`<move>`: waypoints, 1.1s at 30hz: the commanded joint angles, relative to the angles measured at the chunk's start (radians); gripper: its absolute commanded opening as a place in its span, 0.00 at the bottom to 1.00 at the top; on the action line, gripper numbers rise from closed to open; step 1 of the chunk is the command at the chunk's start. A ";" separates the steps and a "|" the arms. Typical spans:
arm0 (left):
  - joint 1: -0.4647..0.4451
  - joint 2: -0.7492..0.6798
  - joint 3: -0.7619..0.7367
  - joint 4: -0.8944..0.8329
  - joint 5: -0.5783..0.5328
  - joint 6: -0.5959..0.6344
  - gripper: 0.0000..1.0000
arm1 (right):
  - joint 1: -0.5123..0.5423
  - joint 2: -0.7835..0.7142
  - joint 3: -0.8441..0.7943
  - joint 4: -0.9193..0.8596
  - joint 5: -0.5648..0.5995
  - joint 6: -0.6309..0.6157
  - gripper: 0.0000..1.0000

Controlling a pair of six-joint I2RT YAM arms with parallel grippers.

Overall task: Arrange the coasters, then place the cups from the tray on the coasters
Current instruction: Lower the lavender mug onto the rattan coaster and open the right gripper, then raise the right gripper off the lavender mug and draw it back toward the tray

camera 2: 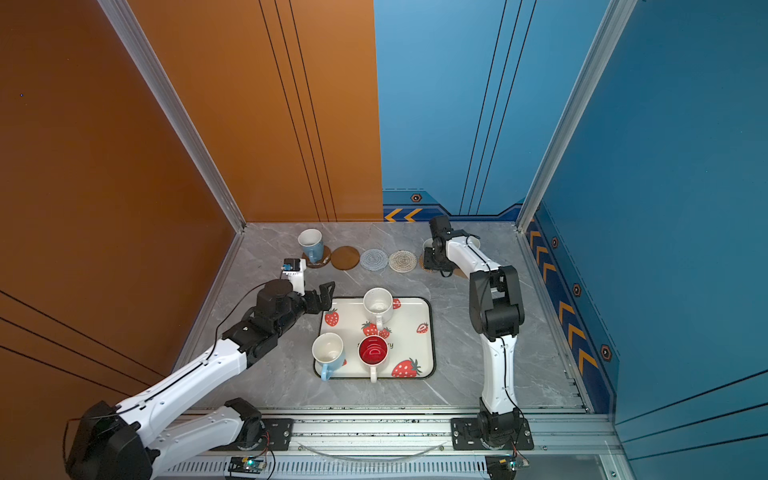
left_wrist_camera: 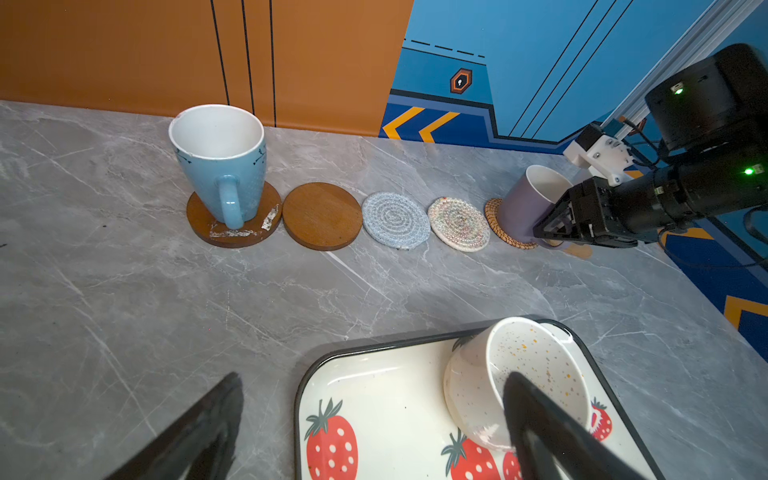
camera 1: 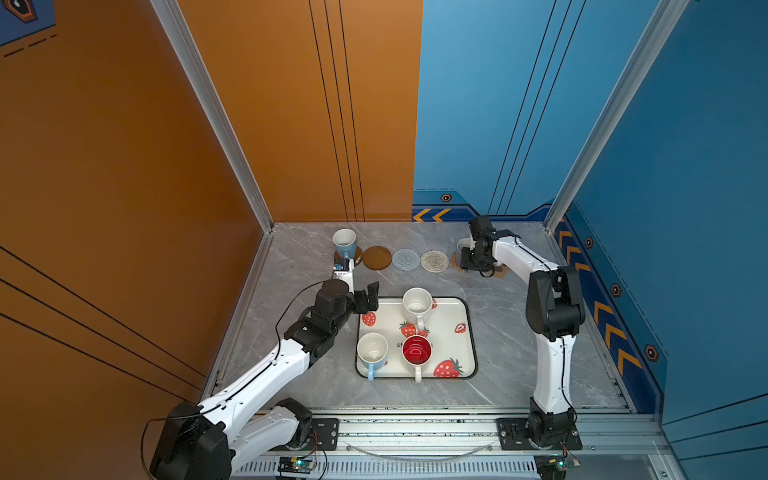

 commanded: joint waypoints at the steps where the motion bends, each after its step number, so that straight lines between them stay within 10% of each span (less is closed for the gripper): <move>1: 0.012 -0.032 0.000 -0.017 0.020 0.001 0.98 | -0.001 -0.065 -0.021 0.002 -0.008 -0.001 0.56; 19: 0.021 -0.133 -0.035 -0.057 -0.008 0.004 0.98 | 0.058 -0.493 -0.293 0.054 -0.004 0.030 0.69; 33: 0.021 -0.100 -0.016 -0.062 -0.010 -0.015 0.98 | 0.331 -0.880 -0.532 0.473 0.122 0.140 0.79</move>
